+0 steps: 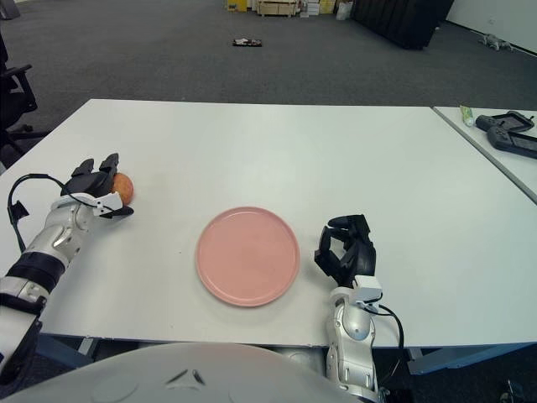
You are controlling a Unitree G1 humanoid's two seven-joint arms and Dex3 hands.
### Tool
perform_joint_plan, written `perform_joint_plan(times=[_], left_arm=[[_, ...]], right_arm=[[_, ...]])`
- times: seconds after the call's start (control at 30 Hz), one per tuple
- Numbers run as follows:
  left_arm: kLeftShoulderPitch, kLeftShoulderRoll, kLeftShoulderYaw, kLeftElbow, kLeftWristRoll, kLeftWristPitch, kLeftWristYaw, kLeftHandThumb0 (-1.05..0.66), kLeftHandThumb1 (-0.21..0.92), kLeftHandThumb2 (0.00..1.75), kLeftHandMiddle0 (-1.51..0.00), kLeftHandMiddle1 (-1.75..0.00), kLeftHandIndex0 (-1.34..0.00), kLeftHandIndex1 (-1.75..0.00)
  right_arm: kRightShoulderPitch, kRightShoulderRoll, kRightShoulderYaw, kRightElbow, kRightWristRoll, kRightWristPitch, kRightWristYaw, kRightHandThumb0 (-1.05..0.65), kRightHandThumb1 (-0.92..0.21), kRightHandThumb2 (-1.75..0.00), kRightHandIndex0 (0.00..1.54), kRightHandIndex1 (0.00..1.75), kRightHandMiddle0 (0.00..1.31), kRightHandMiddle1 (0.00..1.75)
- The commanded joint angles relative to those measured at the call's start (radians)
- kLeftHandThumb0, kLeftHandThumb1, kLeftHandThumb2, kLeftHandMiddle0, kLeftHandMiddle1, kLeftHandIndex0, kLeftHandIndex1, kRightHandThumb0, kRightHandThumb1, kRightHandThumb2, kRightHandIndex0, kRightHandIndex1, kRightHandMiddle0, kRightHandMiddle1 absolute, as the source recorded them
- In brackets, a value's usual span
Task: Put the apple into the plate.
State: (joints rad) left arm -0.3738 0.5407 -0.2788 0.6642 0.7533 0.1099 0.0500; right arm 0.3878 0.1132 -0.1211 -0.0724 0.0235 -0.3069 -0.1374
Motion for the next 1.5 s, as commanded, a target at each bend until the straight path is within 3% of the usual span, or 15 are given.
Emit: perform_joint_plan(times=[0.0,0.4,0.73,0.77,0.8,0.83,0.87,0.97,1.03,1.13,1.17,1.27,1.37,1.47], left_arm=[[-0.028,-0.023,-0.025,0.072,-0.012,-0.002,-0.001,-1.01,0.74,0.27,0.0,0.0,0.0,0.0],[-0.145,-0.086,-0.066,0.36,-0.055,-0.091,0.08,-0.99,0.79,0.29,0.0,0.0,0.0,0.0],[-0.184,-0.105,-0.085,0.45,-0.09,-0.177,0.13,-0.96,0.87,0.33,0.0,0.0,-0.02,-0.02],[-0.185,-0.105,-0.086,0.453,-0.092,-0.187,0.138,-0.94,0.86,0.34,-0.04,-0.06,-0.02,-0.19],[-0.186,-0.107,-0.09,0.461,-0.09,-0.204,0.159,-0.94,0.86,0.35,-0.04,-0.11,-0.01,-0.26],[-0.187,-0.108,-0.093,0.468,-0.089,-0.216,0.174,-0.91,0.83,0.38,-0.06,-0.27,-0.01,-0.45],[-0.19,-0.11,-0.099,0.48,-0.084,-0.231,0.197,-0.84,0.7,0.55,-0.05,-0.68,0.0,-0.87],[-0.193,-0.11,-0.113,0.499,-0.077,-0.268,0.245,-0.75,0.54,0.78,-0.11,-1.12,-0.08,-1.42],[-0.195,-0.111,-0.121,0.508,-0.076,-0.285,0.267,-0.71,0.49,0.85,-0.15,-1.26,-0.14,-1.58],[-0.198,-0.117,-0.136,0.51,-0.069,-0.299,0.309,-0.65,0.43,0.92,-0.21,-1.42,-0.24,-1.69],[-0.198,-0.119,-0.142,0.507,-0.065,-0.301,0.323,-0.58,0.41,1.04,-0.34,-1.54,-0.36,-1.71],[-0.197,-0.121,-0.159,0.509,-0.053,-0.311,0.373,-0.51,0.35,1.22,-0.57,-1.68,-0.52,-1.73],[-0.195,-0.124,-0.171,0.516,-0.046,-0.331,0.438,-0.51,0.26,1.35,-0.86,-1.72,-0.63,-1.74],[-0.194,-0.128,-0.179,0.525,-0.045,-0.348,0.483,-0.5,0.24,1.4,-1.05,-1.74,-0.66,-1.75]], right_arm=[[-0.014,0.007,-0.001,-0.004,0.009,-0.002,-0.004,-0.39,-0.66,-0.89,0.77,1.75,0.35,1.75],[-0.009,0.012,-0.007,-0.018,0.013,0.015,-0.007,-0.39,-0.67,-0.88,0.77,1.75,0.35,1.75],[-0.003,0.011,-0.006,-0.032,0.019,0.015,0.0,-0.39,-0.67,-0.88,0.76,1.75,0.35,1.75],[-0.002,0.01,-0.006,-0.033,0.018,0.014,0.001,-0.39,-0.67,-0.88,0.76,1.75,0.35,1.75],[-0.001,0.009,-0.006,-0.033,0.019,0.012,0.003,-0.39,-0.67,-0.88,0.76,1.75,0.35,1.75],[0.0,0.008,-0.006,-0.033,0.02,0.01,0.005,-0.39,-0.67,-0.88,0.76,1.75,0.35,1.75],[0.0,0.008,-0.007,-0.032,0.021,0.008,0.006,-0.39,-0.67,-0.88,0.76,1.75,0.35,1.75],[0.001,0.007,-0.01,-0.032,0.022,0.011,0.006,-0.39,-0.67,-0.87,0.76,1.75,0.35,1.75],[0.002,0.008,-0.011,-0.033,0.022,0.013,0.005,-0.39,-0.67,-0.87,0.76,1.75,0.35,1.75],[0.002,0.007,-0.013,-0.035,0.023,0.016,0.003,-0.39,-0.67,-0.87,0.76,1.75,0.35,1.75],[0.002,0.007,-0.014,-0.036,0.025,0.018,0.003,-0.39,-0.67,-0.87,0.76,1.75,0.34,1.75],[0.002,0.009,-0.015,-0.037,0.027,0.014,0.002,-0.38,-0.68,-0.87,0.76,1.75,0.34,1.75],[-0.001,0.011,-0.016,-0.031,0.032,-0.003,0.004,-0.38,-0.68,-0.86,0.76,1.75,0.34,1.75],[-0.002,0.01,-0.016,-0.024,0.04,-0.021,0.01,-0.38,-0.68,-0.86,0.76,1.75,0.34,1.75]])
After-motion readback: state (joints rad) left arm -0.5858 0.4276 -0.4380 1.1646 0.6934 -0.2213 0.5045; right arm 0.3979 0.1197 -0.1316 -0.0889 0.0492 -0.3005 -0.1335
